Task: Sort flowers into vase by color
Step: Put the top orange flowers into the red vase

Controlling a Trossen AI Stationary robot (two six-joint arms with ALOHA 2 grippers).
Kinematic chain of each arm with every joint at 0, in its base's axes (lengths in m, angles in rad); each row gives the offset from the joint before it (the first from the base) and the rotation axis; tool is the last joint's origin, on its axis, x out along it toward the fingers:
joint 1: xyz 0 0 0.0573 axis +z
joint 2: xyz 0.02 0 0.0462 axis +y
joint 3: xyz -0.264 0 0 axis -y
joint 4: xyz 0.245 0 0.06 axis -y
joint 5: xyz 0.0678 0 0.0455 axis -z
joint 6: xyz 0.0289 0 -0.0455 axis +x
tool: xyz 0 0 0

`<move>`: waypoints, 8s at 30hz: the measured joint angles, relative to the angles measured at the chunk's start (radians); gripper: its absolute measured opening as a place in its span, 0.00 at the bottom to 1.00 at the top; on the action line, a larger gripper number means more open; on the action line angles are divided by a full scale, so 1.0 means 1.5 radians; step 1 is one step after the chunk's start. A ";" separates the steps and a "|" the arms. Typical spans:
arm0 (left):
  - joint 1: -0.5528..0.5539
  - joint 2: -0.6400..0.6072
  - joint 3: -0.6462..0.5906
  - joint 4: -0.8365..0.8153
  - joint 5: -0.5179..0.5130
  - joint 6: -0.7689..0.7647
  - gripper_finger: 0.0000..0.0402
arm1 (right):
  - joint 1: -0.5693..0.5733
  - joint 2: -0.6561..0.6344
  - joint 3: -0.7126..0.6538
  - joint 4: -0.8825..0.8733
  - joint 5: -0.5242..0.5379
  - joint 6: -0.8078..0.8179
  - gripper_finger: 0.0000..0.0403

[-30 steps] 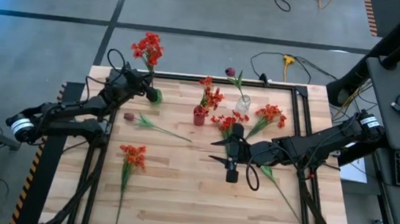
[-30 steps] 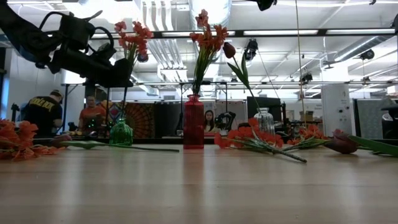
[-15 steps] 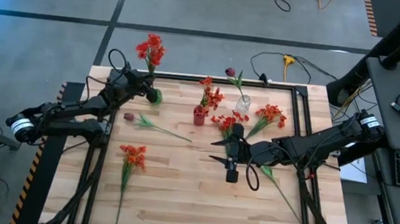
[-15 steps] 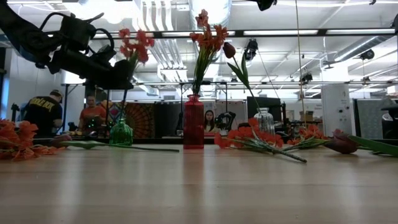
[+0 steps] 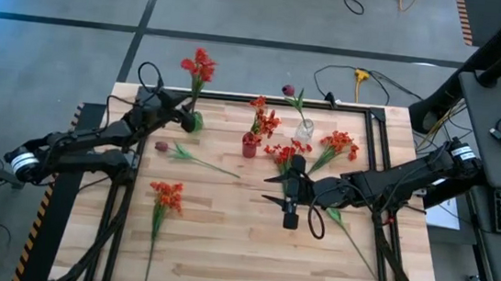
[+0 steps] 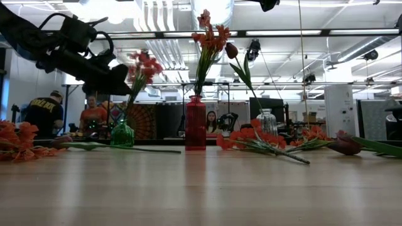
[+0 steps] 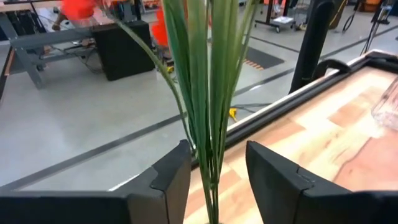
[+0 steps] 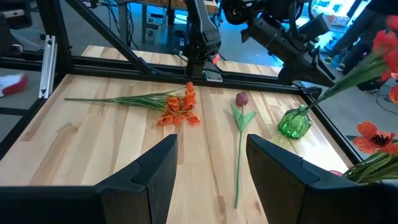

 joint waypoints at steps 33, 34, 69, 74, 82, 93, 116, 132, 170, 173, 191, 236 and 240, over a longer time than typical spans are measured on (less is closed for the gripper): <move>-0.313 -0.304 0.006 -0.127 0.142 -0.131 0.40 | -0.016 -0.001 0.041 -0.359 0.035 0.455 0.46; -0.317 -0.306 0.011 -0.126 0.141 -0.131 0.40 | -0.019 -0.001 0.049 -0.401 0.034 0.487 0.46; -0.322 -0.291 0.128 -0.432 0.140 -0.113 0.40 | -0.174 0.060 0.055 -0.703 0.062 0.975 0.42; -0.322 -0.292 0.127 -0.432 0.139 -0.106 0.40 | -0.204 0.098 0.022 -0.702 0.028 1.045 0.43; -0.322 -0.292 0.126 -0.441 0.139 -0.093 0.40 | -0.250 0.104 -0.055 -0.681 0.010 1.123 0.51; -0.322 -0.292 0.126 -0.440 0.139 -0.083 0.40 | -0.333 0.104 -0.132 -0.582 -0.001 1.094 0.53; -0.322 -0.293 0.126 -0.439 0.139 -0.081 0.40 | -0.348 0.104 -0.236 -0.398 0.011 1.087 0.53; -0.322 -0.293 0.126 -0.439 0.139 -0.081 0.40 | -0.349 0.100 -0.250 -0.394 0.031 1.007 0.53; -0.322 -0.292 0.126 -0.439 0.139 -0.081 0.40 | -0.349 0.051 -0.208 -0.452 0.032 1.063 0.73; -0.322 -0.292 0.126 -0.439 0.139 -0.081 0.40 | -0.349 0.051 -0.208 -0.449 0.036 1.064 0.74; -0.322 -0.292 0.126 -0.431 0.139 -0.083 0.40 | -0.350 0.049 -0.344 -0.233 0.082 1.040 0.69; -0.322 -0.292 0.126 -0.428 0.139 -0.094 0.40 | -0.347 -0.045 -0.262 -0.353 0.162 0.925 0.05; -0.322 -0.292 0.126 -0.428 0.139 -0.094 0.40 | -0.340 -0.104 -0.209 -0.433 0.200 0.900 0.05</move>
